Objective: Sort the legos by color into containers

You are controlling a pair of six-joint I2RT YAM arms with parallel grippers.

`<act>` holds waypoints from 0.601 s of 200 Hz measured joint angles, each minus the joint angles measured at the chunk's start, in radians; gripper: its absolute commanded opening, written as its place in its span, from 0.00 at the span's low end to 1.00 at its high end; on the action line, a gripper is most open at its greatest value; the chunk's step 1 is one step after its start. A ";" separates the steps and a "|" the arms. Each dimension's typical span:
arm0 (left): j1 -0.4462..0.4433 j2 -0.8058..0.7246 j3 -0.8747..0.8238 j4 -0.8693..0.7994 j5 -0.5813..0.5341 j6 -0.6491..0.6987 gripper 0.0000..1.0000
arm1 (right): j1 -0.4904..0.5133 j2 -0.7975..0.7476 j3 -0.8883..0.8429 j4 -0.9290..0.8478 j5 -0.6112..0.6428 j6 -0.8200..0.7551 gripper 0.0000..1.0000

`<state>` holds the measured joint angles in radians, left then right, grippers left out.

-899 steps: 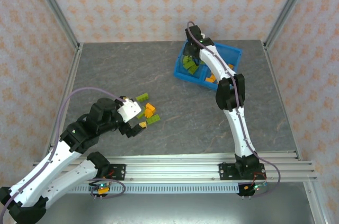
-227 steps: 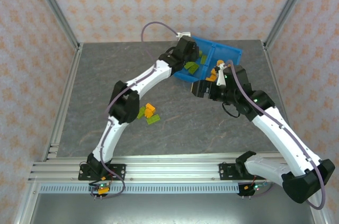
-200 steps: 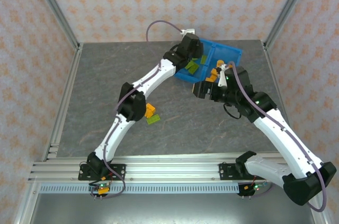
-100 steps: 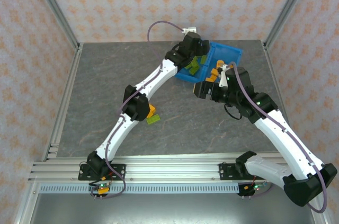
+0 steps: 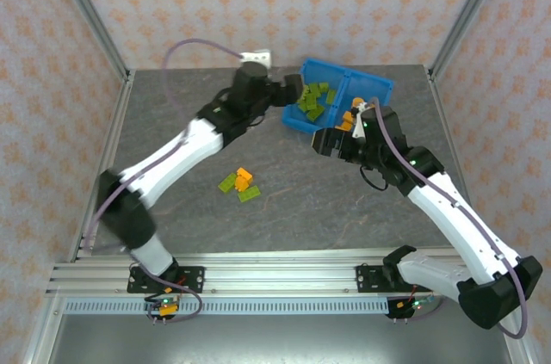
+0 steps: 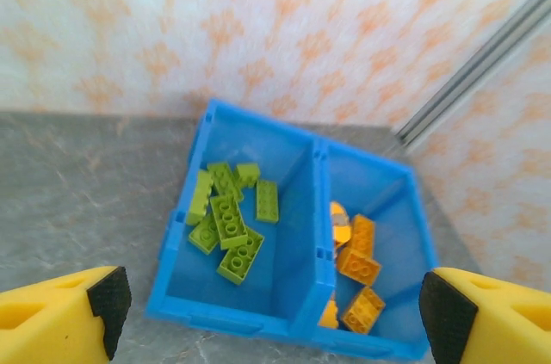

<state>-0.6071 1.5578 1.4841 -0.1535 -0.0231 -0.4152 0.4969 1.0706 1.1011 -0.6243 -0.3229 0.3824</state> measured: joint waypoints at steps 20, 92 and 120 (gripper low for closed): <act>0.000 -0.279 -0.158 0.009 0.008 0.105 0.96 | 0.018 0.069 0.000 0.031 -0.013 0.000 0.99; 0.000 -0.944 -0.458 -0.452 0.139 0.659 1.00 | 0.285 0.557 0.228 0.038 -0.052 -0.077 0.98; 0.000 -1.083 -0.583 -0.642 0.214 0.887 1.00 | 0.346 0.763 0.373 0.035 -0.074 -0.113 0.91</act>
<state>-0.6071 0.4744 0.9012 -0.7959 0.1909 0.4713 0.8425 1.8336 1.4742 -0.5888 -0.3973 0.2699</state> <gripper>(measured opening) 0.998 0.931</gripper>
